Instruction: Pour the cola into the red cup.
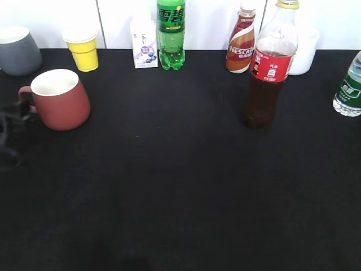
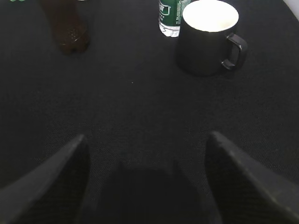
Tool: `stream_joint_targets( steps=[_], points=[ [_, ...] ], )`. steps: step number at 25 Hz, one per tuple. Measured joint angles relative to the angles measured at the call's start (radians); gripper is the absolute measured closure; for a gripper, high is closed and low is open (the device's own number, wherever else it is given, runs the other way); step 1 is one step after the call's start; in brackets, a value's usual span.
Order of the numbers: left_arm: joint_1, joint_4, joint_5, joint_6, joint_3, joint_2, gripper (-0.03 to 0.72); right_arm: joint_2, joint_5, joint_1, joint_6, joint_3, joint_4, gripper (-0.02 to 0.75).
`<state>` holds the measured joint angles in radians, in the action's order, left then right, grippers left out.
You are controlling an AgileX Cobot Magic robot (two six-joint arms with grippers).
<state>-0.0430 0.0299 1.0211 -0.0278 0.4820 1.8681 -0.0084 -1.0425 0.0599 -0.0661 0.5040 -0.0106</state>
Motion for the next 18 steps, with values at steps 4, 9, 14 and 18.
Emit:
stream_joint_targets(
  steps=[4, 9, 14, 18],
  points=[
    [0.001, -0.057, 0.007, 0.000, 0.130, 0.101, 0.185, 0.000, 0.000, 0.000, 0.000, 0.000, 0.000, 0.154],
    [0.014, -0.188, 0.060, 0.000, 0.275, 0.218, 0.630, 0.000, 0.000, 0.000, 0.000, 0.000, 0.000, 0.154],
    [0.020, -0.307, 0.073, 0.005, 0.220, 0.153, 0.633, 0.000, 0.000, 0.000, 0.000, 0.000, 0.000, 0.154],
    [0.020, -0.462, 0.073, -0.074, 0.090, -0.097, 0.633, 0.000, 0.000, 0.000, 0.000, 0.000, 0.000, 0.154]
  ],
)
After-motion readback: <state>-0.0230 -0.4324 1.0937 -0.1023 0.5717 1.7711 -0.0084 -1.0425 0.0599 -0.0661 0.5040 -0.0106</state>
